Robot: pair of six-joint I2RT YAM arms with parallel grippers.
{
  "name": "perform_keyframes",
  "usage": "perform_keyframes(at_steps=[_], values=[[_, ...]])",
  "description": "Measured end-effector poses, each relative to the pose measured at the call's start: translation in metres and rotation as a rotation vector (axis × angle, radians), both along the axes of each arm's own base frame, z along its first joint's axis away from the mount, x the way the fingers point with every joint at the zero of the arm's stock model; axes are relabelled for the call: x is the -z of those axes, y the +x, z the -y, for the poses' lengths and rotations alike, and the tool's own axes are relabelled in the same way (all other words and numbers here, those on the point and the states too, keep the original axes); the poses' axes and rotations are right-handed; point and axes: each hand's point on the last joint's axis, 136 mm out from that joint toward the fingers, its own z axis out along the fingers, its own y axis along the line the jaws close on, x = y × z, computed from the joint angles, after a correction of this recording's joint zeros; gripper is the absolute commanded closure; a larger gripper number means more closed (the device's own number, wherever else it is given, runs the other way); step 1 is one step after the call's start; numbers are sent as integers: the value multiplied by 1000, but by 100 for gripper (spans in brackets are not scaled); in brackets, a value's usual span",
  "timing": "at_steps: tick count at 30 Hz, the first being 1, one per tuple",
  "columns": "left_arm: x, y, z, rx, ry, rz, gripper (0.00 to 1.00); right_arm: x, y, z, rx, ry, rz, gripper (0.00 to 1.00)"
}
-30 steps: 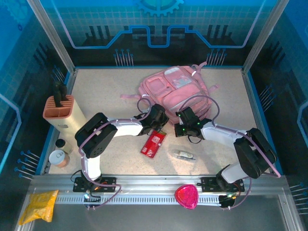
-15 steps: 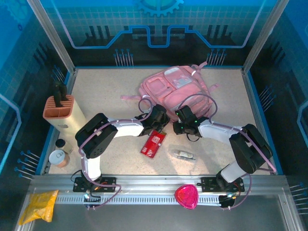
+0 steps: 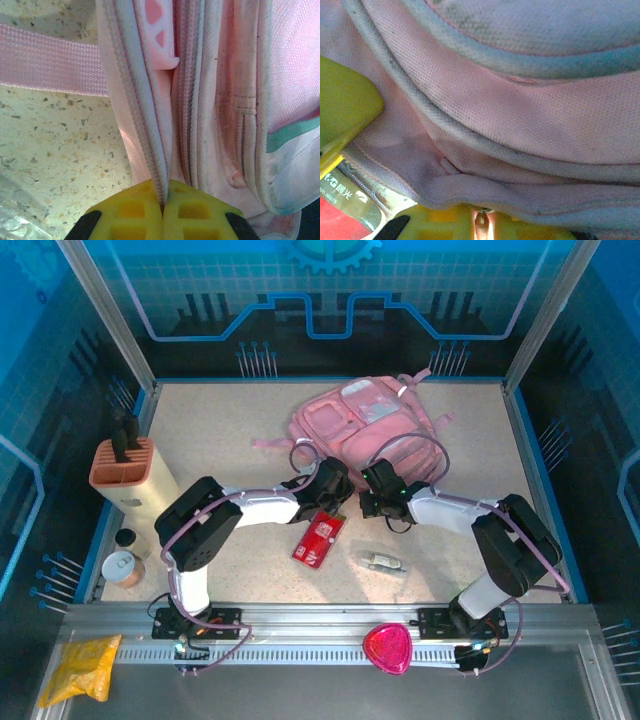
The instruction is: Pack the student bag
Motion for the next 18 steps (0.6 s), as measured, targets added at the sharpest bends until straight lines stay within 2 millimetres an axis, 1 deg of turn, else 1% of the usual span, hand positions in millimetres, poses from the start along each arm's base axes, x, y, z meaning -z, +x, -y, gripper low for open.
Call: perform_keyframes(at_steps=[5, 8, 13, 18], values=[[-3, 0, 1, 9, 4, 10, 100, -6, 0, 2, 7, 2, 12, 100], [-10, 0, 2, 13, -2, 23, 100, -16, -3, 4, 9, 7, 26, 100], [-26, 4, 1, 21, -11, 53, 100, -38, -8, 9, 12, 32, 69, 100], [-34, 9, -5, 33, -22, 57, 100, -48, -18, 15, 11, 45, 85, 100]])
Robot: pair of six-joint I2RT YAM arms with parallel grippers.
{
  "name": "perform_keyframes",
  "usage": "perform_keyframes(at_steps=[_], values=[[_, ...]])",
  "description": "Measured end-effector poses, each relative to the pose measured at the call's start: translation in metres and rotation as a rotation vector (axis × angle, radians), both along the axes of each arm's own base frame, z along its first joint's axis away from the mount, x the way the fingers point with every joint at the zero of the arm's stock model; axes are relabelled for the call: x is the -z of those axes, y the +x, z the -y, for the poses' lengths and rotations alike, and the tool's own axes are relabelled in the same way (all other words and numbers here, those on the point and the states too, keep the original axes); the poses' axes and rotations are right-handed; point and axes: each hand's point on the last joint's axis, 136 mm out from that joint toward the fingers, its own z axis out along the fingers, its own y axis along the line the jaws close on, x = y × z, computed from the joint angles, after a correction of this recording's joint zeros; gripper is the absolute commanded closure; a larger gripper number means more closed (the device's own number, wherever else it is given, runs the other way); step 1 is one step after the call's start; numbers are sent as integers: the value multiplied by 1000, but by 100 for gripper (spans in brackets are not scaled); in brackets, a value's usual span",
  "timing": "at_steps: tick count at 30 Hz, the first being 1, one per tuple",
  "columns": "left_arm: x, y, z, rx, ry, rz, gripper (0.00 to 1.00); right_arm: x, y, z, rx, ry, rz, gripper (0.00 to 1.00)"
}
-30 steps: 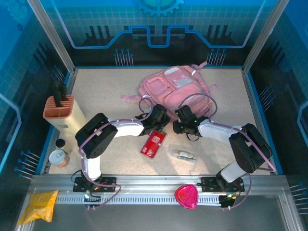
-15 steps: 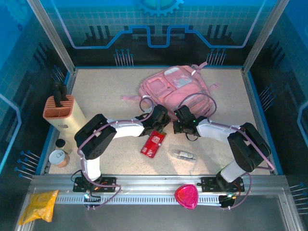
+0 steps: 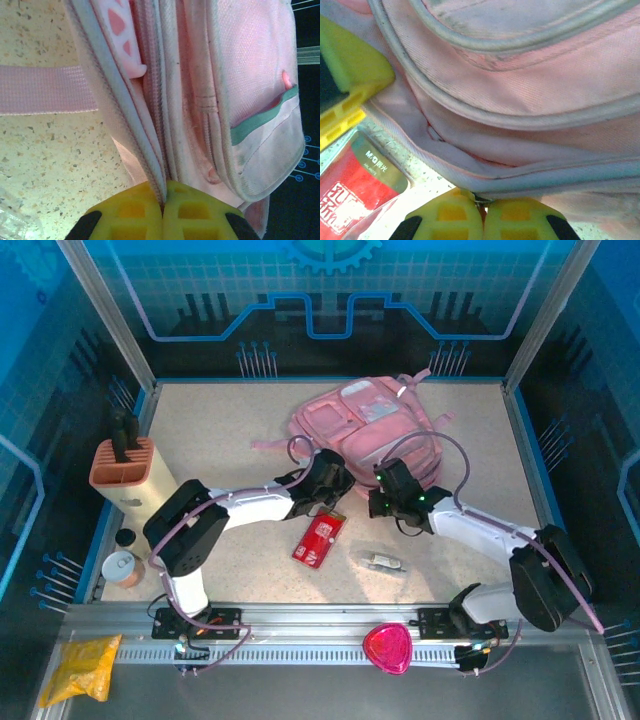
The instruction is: Pack the student bag
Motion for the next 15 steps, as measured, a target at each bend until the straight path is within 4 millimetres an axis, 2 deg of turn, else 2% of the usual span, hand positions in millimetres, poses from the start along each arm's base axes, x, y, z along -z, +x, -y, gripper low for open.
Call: perform_keyframes(at_steps=[9, 15], values=[[-6, 13, -25, 18, -12, -28, 100, -9, -6, 26, 46, 53, -11, 100], [-8, 28, -54, 7, -10, -42, 100, -16, -12, 29, 35, 50, -7, 100]])
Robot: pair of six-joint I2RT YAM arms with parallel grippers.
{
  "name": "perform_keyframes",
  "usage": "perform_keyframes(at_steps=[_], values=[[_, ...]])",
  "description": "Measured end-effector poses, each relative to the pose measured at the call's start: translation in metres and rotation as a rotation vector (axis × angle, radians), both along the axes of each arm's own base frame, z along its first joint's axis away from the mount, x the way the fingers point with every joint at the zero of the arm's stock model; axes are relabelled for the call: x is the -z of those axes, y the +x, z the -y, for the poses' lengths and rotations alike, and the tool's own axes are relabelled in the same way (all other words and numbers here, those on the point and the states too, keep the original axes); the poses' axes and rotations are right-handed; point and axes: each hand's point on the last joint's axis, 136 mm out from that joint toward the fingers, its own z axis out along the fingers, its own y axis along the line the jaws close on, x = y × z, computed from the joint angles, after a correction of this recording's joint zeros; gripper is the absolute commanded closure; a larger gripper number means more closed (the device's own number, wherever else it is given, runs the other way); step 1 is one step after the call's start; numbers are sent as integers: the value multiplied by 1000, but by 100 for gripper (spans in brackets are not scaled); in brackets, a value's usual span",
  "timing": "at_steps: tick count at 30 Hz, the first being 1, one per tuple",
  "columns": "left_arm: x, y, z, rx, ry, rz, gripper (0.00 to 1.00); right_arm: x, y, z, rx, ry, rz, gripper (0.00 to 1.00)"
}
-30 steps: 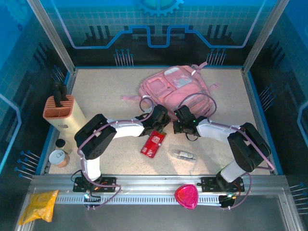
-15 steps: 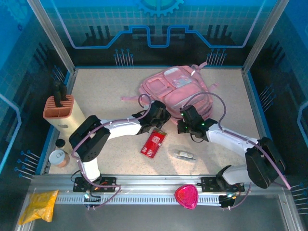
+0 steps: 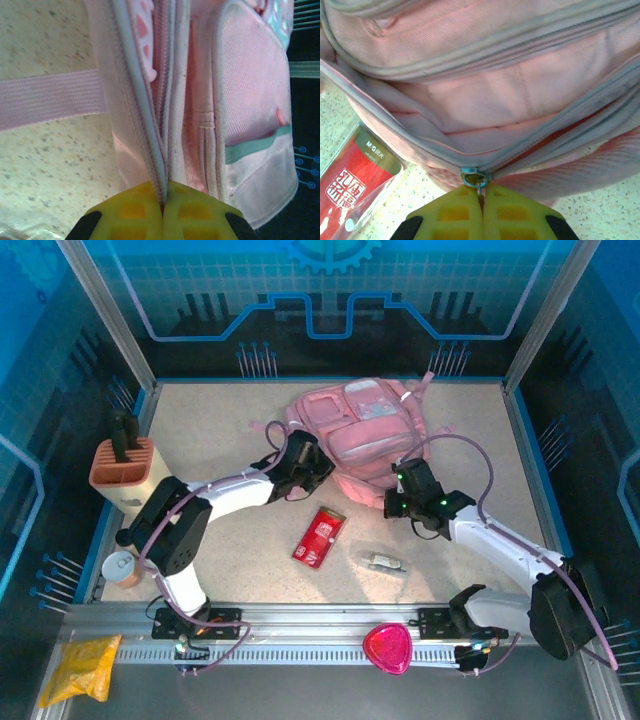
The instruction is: Pack the student bag
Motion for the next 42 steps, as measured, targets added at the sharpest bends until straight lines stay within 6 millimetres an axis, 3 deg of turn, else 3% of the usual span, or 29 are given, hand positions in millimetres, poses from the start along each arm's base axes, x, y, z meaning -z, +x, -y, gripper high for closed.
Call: perform_keyframes(at_steps=[7, 11, 15, 18, 22, 29, 36, 42], values=[[-3, 29, -5, 38, 56, -18, 98, -3, -5, -22, -57, 14, -12, 100], [-3, 48, -7, 65, 80, -2, 74, 0, -6, -40, -85, 61, -30, 100], [-11, 57, -18, 39, 67, 48, 50, 11, -12, -44, -100, 59, -84, 100], [-14, 31, -20, 32, 50, 66, 45, 19, -14, -46, -109, 57, -113, 100], [-13, -14, 3, 62, 17, 59, 43, 22, -15, -47, -108, 63, -121, 100], [13, -62, 33, 41, -17, -8, 41, 27, -16, -47, -109, 66, -122, 100], [27, -74, 54, -11, -40, -28, 42, 29, -18, -49, -117, 77, -124, 100], [29, -64, 59, -57, -4, -33, 51, 29, -18, -48, -117, 76, -123, 100]])
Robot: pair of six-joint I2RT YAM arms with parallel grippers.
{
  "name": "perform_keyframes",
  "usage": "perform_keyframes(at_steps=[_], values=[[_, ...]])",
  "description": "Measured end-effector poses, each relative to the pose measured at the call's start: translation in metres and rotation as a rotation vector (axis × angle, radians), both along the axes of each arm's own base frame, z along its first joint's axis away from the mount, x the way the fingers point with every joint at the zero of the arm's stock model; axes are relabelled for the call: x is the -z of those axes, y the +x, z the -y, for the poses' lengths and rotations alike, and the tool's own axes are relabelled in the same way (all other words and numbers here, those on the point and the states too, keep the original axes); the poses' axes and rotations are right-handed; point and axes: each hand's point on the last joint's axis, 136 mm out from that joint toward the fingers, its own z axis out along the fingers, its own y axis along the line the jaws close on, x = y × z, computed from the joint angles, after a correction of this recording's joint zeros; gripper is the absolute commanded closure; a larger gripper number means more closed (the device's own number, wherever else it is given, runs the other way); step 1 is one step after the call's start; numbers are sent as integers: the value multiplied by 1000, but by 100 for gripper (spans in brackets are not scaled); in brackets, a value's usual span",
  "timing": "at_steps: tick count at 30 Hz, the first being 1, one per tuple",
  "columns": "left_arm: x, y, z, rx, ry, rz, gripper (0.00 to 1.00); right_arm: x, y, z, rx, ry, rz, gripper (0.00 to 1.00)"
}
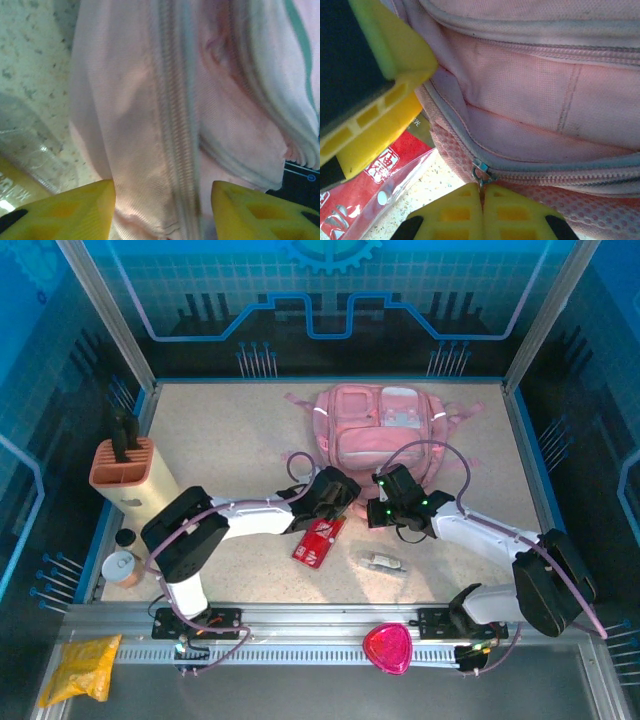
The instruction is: Pack the student bag
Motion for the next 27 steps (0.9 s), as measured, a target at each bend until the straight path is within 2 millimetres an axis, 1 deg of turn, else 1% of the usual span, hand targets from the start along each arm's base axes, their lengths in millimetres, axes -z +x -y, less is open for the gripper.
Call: perform_keyframes(at_steps=[3, 5, 8, 10, 13, 15, 17, 23, 27], values=[[-6, 6, -1, -27, 13, 13, 56, 0, 0, 0, 0, 0, -1, 100], [-6, 10, -1, -36, 29, 9, 58, 1, 0, 0, -1, 0, -2, 100], [-1, 13, 2, -41, 48, -1, 62, 2, 0, 0, -2, -1, -7, 100], [5, 13, 2, -42, 61, -12, 67, 3, -1, 0, -2, -4, -10, 100], [10, 14, 1, -40, 85, -25, 79, 5, -1, 0, -3, -8, -15, 100], [12, 14, -1, -42, 100, -30, 92, 6, -1, 0, -2, -9, -17, 100], [13, 15, -3, -41, 111, -31, 100, 5, 0, 0, -5, -11, -15, 100], [11, 17, -8, 3, 143, -14, 100, 4, 2, 3, -2, -36, -5, 100], [-2, 25, -22, 9, 162, 4, 100, -1, 4, 9, 10, -43, 9, 100]])
